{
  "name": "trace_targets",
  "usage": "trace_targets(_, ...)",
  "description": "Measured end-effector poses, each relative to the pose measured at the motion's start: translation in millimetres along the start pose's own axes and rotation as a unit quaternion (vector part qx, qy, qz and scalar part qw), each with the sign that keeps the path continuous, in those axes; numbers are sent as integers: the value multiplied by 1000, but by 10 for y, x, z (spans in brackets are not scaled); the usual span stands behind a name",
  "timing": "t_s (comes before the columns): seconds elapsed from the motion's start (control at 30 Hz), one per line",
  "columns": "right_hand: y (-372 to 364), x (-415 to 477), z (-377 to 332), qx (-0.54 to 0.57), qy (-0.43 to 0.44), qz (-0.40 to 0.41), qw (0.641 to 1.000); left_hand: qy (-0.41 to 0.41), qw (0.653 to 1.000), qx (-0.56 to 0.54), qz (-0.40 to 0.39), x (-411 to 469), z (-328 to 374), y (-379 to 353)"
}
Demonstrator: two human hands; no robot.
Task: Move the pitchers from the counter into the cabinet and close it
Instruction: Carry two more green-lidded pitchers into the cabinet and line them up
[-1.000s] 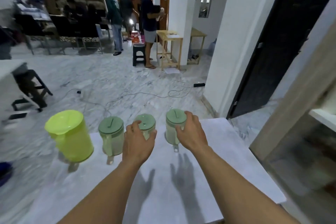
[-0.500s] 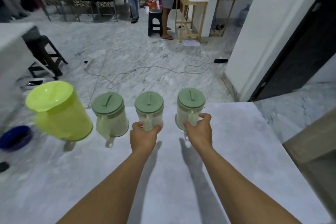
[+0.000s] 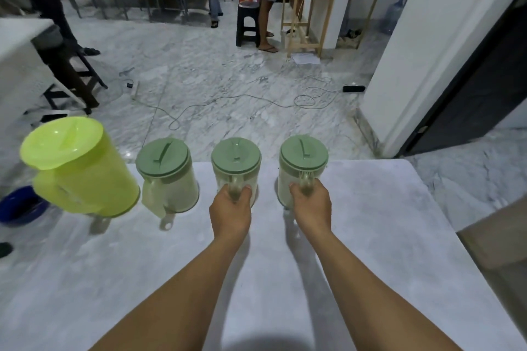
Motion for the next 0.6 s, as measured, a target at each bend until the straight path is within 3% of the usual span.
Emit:
trace_targets(0.3, 71, -94, -332, 16, 48, 31, 998, -51, 999, 9, 4, 35, 334, 110)
trace_targets(0.6, 474, -461, -988, 49, 69, 64, 994, -105, 994, 15, 1, -208, 1200, 440)
Point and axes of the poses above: each hand's wrist, its own x-axis towards the middle knuckle, its own y-axis out of the back of the hand, z = x × y, the point moved 10 cm from there along x, towards the middle knuckle, and after that the axes turned 13 degrees about -z, right-handed, at the moved point
